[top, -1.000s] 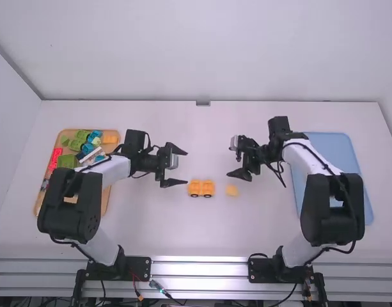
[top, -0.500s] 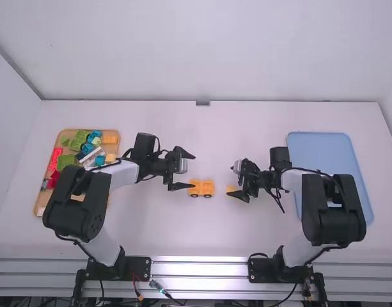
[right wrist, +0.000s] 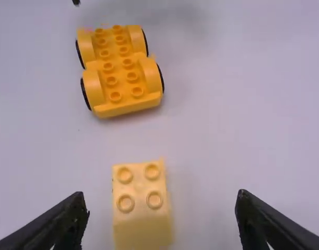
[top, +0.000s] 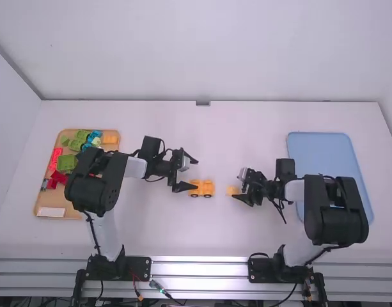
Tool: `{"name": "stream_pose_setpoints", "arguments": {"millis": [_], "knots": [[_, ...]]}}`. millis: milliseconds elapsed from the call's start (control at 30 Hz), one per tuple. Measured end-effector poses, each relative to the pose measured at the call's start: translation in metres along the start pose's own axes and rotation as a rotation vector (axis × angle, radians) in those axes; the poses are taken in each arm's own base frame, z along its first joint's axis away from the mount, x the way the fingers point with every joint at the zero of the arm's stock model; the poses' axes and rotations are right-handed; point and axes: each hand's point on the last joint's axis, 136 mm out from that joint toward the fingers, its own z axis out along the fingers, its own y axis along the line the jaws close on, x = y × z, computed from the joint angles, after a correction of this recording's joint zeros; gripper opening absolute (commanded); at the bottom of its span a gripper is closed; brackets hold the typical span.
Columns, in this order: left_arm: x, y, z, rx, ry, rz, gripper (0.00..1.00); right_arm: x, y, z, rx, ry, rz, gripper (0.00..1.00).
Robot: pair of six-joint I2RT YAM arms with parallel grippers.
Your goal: Assemble lego blocks to make yellow taxi
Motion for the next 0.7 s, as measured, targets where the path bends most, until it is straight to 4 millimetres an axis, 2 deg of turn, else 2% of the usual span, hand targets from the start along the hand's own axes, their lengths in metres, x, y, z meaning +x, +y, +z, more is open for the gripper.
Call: {"name": "stream_pose_setpoints", "arguments": {"millis": [33,333,567,700], "knots": [[-0.001,-0.001,0.001,0.004,-0.002,0.0,0.99,0.003,0.002,0.0,0.002,0.01,0.006,0.78],[-0.001,-0.001,0.001,0.004,-0.001,-0.006,0.99,0.01,0.006,0.005,-0.003,0.058,0.002,0.8],[-0.001,-0.001,0.001,0.005,-0.001,-0.007,0.99,0.015,0.004,0.005,0.008,0.08,0.002,0.78],[0.0,-0.001,0.001,0.005,-0.001,-0.007,0.99,0.026,0.01,0.012,-0.027,0.095,0.041,0.73]]}}
